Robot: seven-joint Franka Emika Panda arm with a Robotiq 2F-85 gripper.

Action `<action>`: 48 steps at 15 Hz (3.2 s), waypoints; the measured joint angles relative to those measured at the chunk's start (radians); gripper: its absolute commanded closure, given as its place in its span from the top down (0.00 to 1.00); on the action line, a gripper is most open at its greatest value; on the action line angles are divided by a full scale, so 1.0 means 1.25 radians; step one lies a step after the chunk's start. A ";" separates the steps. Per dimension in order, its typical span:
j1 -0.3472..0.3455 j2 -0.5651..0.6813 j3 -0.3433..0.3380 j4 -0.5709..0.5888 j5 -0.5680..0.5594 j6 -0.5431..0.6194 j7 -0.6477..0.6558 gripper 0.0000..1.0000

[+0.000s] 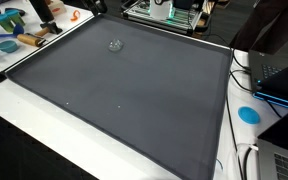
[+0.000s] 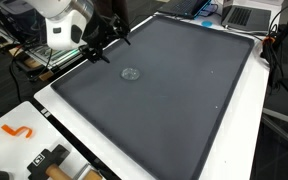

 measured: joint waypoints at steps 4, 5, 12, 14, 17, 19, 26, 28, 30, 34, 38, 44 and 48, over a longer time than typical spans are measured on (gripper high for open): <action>0.046 -0.041 0.024 -0.010 -0.117 0.032 0.103 1.00; 0.056 -0.049 0.031 -0.011 -0.145 0.037 0.131 1.00; 0.103 -0.094 0.069 -0.026 -0.270 0.042 0.254 1.00; 0.104 -0.096 0.069 -0.027 -0.273 0.042 0.256 1.00; 0.104 -0.095 0.069 -0.025 -0.271 0.042 0.274 1.00; 0.104 -0.083 0.069 -0.018 -0.261 0.046 0.354 1.00; 0.112 -0.007 0.072 -0.021 -0.198 0.112 0.613 1.00; 0.112 0.015 0.072 -0.029 -0.184 0.143 0.652 1.00; 0.112 0.037 0.072 -0.038 -0.177 0.174 0.679 1.00; 0.116 0.071 0.072 -0.061 -0.177 0.234 0.710 1.00; 0.120 0.088 0.072 -0.087 -0.173 0.272 0.713 1.00; 0.127 0.104 0.072 -0.122 -0.172 0.329 0.729 1.00; 0.133 0.119 0.072 -0.133 -0.162 0.375 0.729 1.00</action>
